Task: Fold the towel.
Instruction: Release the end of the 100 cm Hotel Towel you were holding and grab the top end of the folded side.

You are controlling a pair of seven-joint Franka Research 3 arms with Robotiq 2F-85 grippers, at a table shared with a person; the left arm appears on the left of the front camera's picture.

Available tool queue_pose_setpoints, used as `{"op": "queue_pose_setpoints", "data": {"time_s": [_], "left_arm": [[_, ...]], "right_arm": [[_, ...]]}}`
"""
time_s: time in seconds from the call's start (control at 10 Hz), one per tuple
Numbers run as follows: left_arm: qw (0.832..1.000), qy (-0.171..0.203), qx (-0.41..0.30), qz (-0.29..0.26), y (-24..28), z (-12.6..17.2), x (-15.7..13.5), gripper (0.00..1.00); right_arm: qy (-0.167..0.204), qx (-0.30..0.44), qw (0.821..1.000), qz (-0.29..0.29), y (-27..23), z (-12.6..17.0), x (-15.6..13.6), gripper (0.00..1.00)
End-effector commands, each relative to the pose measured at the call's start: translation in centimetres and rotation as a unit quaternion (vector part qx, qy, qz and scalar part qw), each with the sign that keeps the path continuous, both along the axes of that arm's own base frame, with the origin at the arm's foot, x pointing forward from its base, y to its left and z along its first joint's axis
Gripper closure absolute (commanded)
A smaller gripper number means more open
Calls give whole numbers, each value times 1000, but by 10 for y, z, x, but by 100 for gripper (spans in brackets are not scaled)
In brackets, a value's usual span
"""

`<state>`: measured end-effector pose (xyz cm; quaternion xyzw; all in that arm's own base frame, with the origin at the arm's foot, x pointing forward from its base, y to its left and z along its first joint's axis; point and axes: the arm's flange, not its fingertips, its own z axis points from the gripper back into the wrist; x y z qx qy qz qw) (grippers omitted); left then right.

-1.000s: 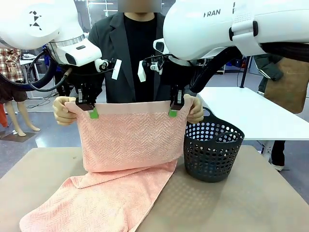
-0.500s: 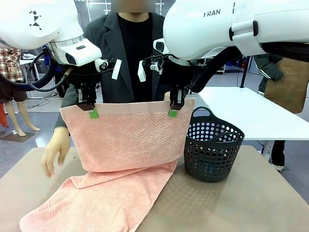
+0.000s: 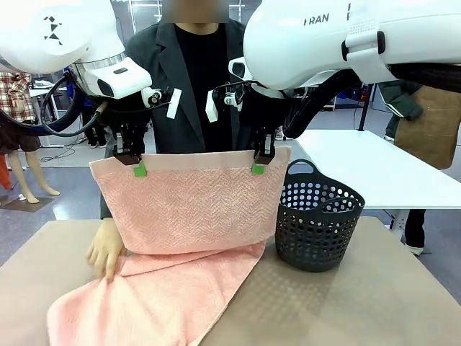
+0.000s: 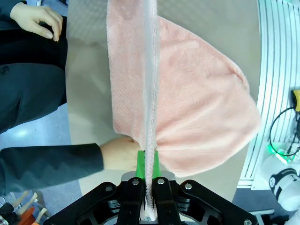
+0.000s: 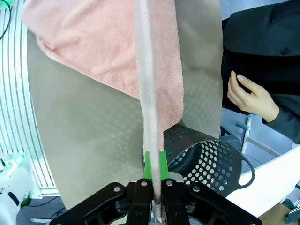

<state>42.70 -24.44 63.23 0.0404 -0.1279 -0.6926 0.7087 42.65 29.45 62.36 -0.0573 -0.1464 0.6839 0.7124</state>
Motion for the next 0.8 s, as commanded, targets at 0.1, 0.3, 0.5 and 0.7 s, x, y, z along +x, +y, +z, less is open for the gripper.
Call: {"op": "queue_pose_setpoints", "data": {"time_s": [0.1, 0.3, 0.5, 0.7], "left_arm": [[1000, 1, 3, -7, 1, 0, 0, 100], [1000, 1, 3, -7, 1, 0, 0, 100], [1000, 1, 3, -7, 1, 0, 0, 100], [1000, 1, 3, -7, 1, 0, 0, 100]], "right_arm": [[-2, -3, 1000, 5, -1, 0, 0, 100], [-2, -3, 1000, 5, -1, 0, 0, 100], [-2, -3, 1000, 5, -1, 0, 0, 100], [-2, -3, 1000, 5, -1, 0, 0, 100]]}}
